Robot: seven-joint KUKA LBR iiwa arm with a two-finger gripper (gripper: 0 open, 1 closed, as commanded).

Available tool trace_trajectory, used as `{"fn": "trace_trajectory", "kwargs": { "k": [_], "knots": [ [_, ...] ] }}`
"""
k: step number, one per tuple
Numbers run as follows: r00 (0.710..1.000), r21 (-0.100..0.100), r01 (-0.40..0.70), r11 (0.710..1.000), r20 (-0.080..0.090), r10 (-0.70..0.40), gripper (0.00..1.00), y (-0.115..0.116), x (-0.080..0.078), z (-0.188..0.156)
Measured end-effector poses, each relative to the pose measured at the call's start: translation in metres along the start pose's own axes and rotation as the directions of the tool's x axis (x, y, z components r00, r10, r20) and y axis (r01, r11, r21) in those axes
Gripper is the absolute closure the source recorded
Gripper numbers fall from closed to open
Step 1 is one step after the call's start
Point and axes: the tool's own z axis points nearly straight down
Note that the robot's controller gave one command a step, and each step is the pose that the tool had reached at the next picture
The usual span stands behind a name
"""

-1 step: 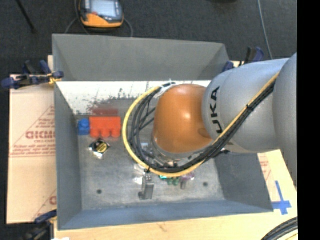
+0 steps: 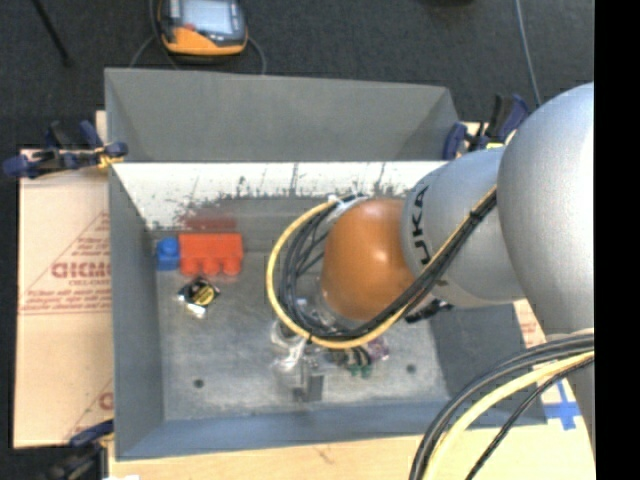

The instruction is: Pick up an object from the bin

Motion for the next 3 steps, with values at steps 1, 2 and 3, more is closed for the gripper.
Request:
{"fn": "trace_trajectory", "kwargs": {
  "k": [1,2,3],
  "knots": [
    [1.000,-0.002,-0.002,1.000,0.008,0.002,1.00,0.002,-0.003,-0.007],
    [0.999,0.000,-0.034,0.999,0.006,0.034,1.00,-0.002,-0.033,-0.147],
    [0.986,0.000,-0.167,0.986,-0.002,0.167,1.00,-0.014,-0.057,-0.137]
  ]
}}
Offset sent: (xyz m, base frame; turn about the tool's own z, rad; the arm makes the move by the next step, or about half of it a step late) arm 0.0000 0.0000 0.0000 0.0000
